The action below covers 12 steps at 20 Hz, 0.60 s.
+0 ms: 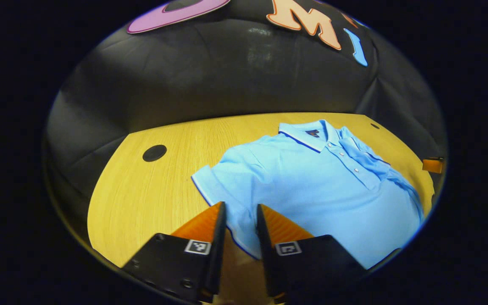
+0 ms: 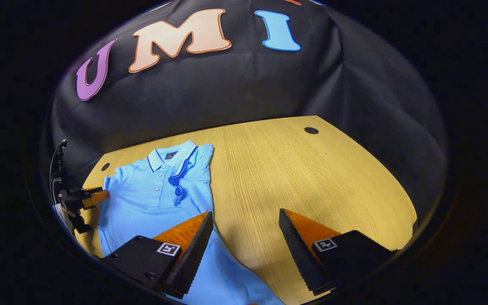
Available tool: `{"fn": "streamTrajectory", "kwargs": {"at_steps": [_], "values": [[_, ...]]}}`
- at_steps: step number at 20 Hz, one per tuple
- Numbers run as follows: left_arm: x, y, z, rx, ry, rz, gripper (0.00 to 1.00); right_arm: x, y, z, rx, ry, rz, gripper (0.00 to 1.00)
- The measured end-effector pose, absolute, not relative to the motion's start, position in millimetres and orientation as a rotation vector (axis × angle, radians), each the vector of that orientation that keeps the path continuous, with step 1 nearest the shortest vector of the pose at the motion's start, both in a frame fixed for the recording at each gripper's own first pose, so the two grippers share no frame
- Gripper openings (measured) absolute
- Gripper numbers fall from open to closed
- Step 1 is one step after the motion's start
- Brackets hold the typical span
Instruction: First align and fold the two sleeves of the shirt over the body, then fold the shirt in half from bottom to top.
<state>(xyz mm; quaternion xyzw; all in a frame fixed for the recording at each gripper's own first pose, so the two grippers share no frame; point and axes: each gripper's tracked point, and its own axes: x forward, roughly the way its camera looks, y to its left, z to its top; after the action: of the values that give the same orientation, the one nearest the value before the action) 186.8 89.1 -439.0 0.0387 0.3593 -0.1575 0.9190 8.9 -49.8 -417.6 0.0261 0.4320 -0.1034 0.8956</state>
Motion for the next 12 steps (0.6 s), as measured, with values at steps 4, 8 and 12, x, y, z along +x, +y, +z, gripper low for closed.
{"fn": "streamTrajectory", "kwargs": {"at_steps": [4, 8, 12], "values": [[184, 87, -439, 0.124, 0.761, -0.269, 0.02, 6, -46, -414, 0.056, 0.894, -0.186, 0.94], [202, 62, -406, 0.184, 0.681, -0.246, 0.00, 1, -60, -398, 0.050, 0.868, -0.174, 0.93], [216, 1, -369, 0.261, 0.601, -0.324, 0.00, -9, -85, -384, 0.088, 0.845, -0.187, 0.98]]}}
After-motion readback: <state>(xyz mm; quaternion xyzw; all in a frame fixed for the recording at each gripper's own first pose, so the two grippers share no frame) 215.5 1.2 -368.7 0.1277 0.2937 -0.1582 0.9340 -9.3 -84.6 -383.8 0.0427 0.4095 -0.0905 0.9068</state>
